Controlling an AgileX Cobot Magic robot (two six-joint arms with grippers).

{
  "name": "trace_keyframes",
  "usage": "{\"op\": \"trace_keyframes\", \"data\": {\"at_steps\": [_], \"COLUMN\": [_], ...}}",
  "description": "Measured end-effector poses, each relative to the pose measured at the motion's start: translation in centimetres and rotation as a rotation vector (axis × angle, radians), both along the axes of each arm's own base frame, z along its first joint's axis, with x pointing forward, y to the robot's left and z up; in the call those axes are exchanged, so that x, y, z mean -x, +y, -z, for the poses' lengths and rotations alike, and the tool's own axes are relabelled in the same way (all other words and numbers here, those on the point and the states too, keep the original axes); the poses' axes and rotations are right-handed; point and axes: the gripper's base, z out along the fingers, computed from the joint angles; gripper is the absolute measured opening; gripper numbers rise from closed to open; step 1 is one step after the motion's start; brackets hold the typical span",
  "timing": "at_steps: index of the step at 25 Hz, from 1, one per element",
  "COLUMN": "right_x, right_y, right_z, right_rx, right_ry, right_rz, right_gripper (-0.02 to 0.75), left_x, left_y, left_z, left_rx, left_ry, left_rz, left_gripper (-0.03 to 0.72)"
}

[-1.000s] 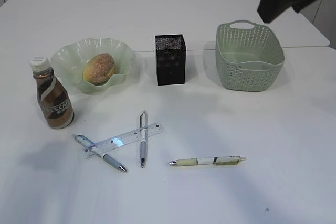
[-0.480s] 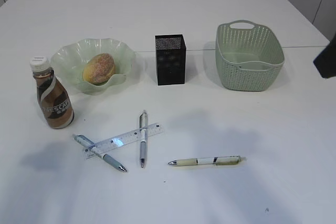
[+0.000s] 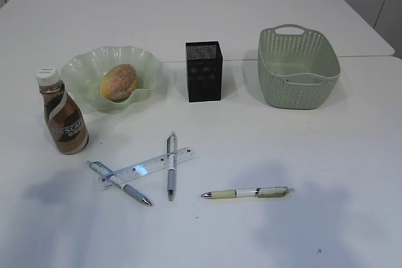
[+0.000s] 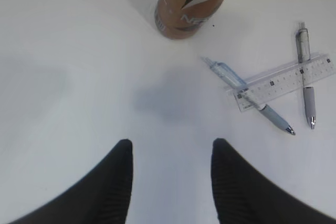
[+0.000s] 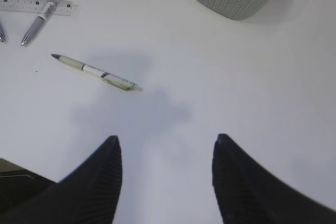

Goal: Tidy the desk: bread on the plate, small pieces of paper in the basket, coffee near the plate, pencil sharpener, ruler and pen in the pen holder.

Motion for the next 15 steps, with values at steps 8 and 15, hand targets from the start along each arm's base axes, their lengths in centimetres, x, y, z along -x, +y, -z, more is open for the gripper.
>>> {"op": "trace_keyframes", "data": {"at_steps": [8, 15], "right_x": [1.7, 3.4], "right_y": [-0.9, -1.7], "right_z": [0.9, 2.6], "right_rx": [0.005, -0.001], "right_ry": [-0.026, -0.071], "right_rz": [0.002, -0.001], "right_gripper": [0.439, 0.439], "left_x": [-0.6, -0.7], "left_y": [-0.1, -0.1], "left_z": [0.8, 0.8], "left_rx": [0.026, 0.009], "left_ry": [0.038, 0.03], "left_rz": [-0.006, 0.018], "left_gripper": [0.341, 0.341]}}
